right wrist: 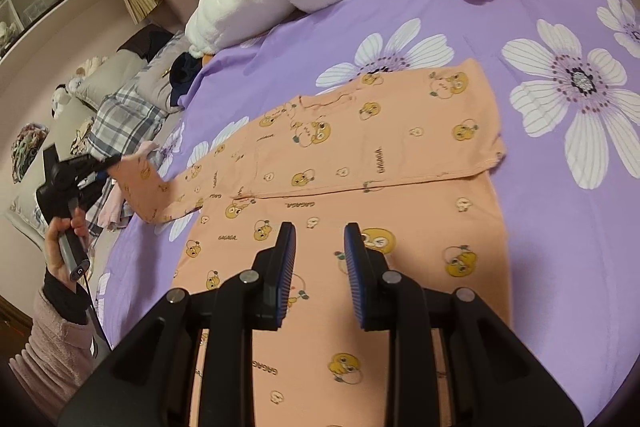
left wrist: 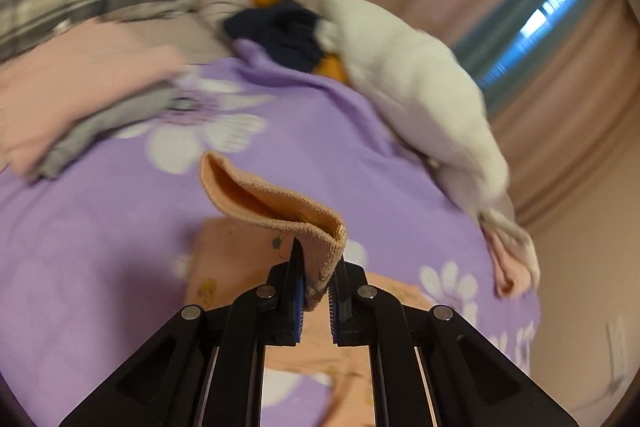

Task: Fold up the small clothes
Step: 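Fold the held sleeve across the shirt body with the left gripper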

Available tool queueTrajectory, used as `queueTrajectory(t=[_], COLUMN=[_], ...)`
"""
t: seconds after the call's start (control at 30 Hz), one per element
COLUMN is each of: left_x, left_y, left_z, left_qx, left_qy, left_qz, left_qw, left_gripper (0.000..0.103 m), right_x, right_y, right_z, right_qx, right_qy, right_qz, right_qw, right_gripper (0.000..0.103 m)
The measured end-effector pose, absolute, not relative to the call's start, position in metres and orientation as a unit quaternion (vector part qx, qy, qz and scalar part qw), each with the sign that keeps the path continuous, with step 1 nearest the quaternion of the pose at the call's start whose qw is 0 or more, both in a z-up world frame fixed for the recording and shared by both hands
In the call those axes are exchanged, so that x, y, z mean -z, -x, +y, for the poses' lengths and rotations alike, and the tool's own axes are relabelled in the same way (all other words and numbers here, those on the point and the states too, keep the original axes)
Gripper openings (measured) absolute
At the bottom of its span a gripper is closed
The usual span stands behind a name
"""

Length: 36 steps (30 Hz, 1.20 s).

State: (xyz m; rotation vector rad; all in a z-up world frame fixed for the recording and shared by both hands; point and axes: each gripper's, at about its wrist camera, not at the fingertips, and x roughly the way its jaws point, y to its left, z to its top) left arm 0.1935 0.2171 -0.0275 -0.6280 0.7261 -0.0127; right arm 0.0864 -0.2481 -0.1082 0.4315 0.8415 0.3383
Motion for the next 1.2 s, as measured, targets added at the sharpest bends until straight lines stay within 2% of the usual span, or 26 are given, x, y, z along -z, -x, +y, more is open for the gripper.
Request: queueTrajectory(t=[0.27,0.5,0.67,0.73,0.77,0.8,0.83,0.87,0.9,1.03,1.2], left_x=[0.022,0.063,0.094,0.107,0.112,0.116,0.118,0.119,0.118,0.107,0.095], left_y=[-0.216,-0.218,-0.222,-0.217,-0.216,-0.216,-0.215,-0.214,-0.213,-0.208,-0.196], left_z=[0.076,-0.045,-0.091,-0.106,-0.109,-0.111,-0.112,-0.110,-0.108,-0.084,-0.024], left_qx=[0.090,0.152,0.178,0.189,0.190,0.195,0.201,0.204,0.207,0.209,0.182], left_qy=[0.201,0.127,0.094,0.070,0.062,0.056,0.055,0.055,0.056,0.066,0.099], left_qz=[0.384,0.442,0.487,0.519,0.529,0.536,0.540,0.541,0.540,0.525,0.499], left_qw=[0.897,0.875,0.850,0.831,0.825,0.819,0.816,0.814,0.813,0.823,0.842], left_gripper=[0.007,0.007,0.007,0.014,0.023,0.038,0.047,0.064,0.071,0.071,0.071], right_x=[0.115,0.126,0.134,0.136,0.138,0.140,0.142,0.143,0.143,0.144,0.149], right_y=[-0.080,-0.079,-0.085,-0.092,-0.097,-0.101,-0.107,-0.114,-0.118,-0.141,-0.175], right_z=[-0.288,-0.317,-0.330,-0.332,-0.332,-0.331,-0.330,-0.328,-0.325,-0.308,-0.280], right_qx=[-0.141,-0.120,-0.118,-0.122,-0.127,-0.130,-0.135,-0.142,-0.147,-0.176,-0.169], right_qy=[-0.232,-0.254,-0.276,-0.292,-0.303,-0.312,-0.325,-0.337,-0.344,-0.368,-0.338], right_qz=[0.393,0.394,0.396,0.399,0.401,0.403,0.406,0.408,0.409,0.418,0.456], right_qw=[0.878,0.875,0.868,0.861,0.855,0.850,0.843,0.836,0.832,0.812,0.806], right_gripper=[0.026,0.026,0.026,0.026,0.030,0.033,0.039,0.039,0.039,0.040,0.040])
